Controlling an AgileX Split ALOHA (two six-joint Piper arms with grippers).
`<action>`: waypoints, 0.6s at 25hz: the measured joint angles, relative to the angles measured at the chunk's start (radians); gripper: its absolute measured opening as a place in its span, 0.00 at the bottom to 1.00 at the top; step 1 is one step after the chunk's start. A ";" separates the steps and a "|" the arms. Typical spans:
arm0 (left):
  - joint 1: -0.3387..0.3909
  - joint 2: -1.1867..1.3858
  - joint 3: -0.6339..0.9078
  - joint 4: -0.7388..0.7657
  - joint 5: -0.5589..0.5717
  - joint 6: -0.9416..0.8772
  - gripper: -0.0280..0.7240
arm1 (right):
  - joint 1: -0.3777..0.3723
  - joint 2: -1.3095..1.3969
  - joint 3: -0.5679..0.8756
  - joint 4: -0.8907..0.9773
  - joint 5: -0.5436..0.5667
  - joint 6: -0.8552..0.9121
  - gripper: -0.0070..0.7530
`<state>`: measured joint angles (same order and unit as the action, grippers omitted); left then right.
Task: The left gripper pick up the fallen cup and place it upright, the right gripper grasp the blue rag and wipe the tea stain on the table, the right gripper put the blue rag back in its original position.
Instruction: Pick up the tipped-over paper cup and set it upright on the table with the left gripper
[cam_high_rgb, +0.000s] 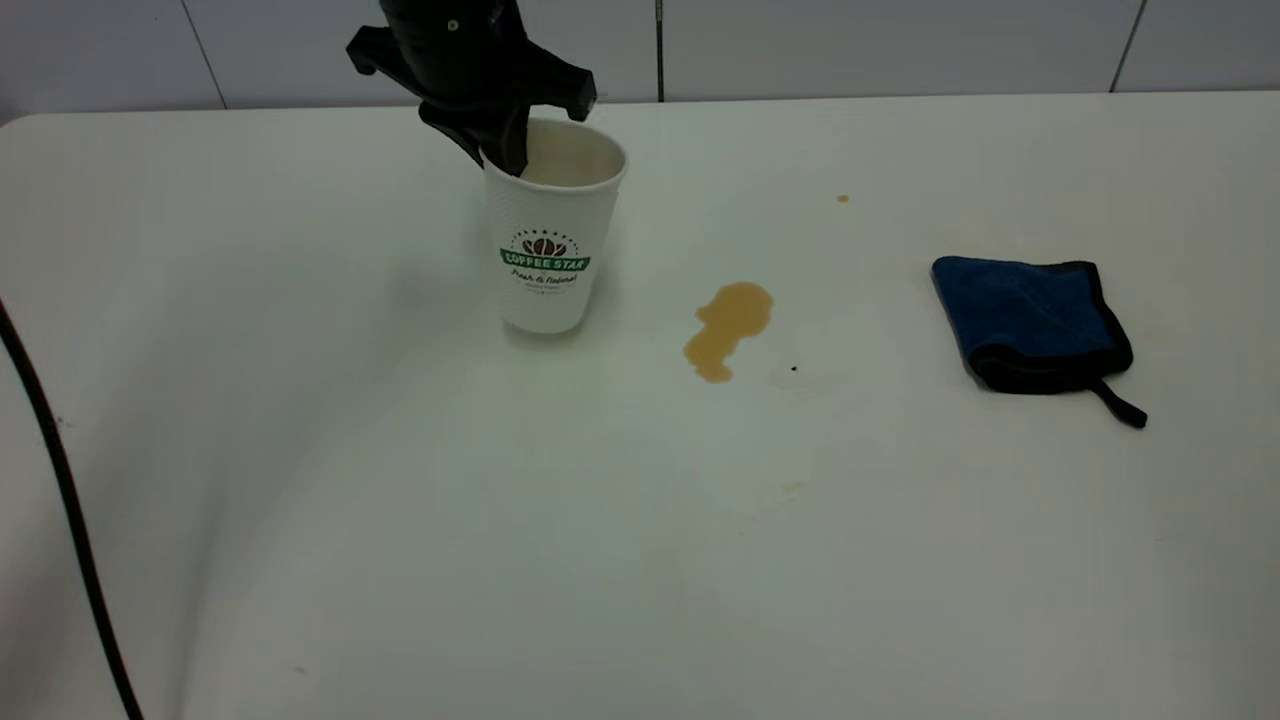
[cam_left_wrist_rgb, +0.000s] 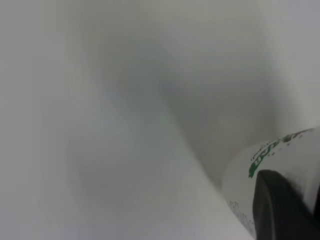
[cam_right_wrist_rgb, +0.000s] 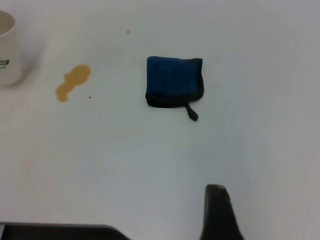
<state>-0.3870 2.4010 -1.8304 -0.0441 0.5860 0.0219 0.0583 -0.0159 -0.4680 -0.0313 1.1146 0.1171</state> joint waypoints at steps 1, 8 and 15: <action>0.011 0.007 0.000 -0.033 -0.023 0.020 0.05 | 0.000 0.000 0.000 0.000 0.000 0.000 0.71; 0.016 0.054 0.000 -0.102 -0.098 0.181 0.05 | 0.000 0.000 0.000 0.000 0.000 0.000 0.71; 0.014 0.074 -0.002 -0.138 -0.176 0.198 0.06 | 0.000 0.000 0.000 0.001 0.000 0.000 0.71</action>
<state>-0.3728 2.4750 -1.8320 -0.1821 0.4096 0.2195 0.0583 -0.0159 -0.4680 -0.0305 1.1146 0.1171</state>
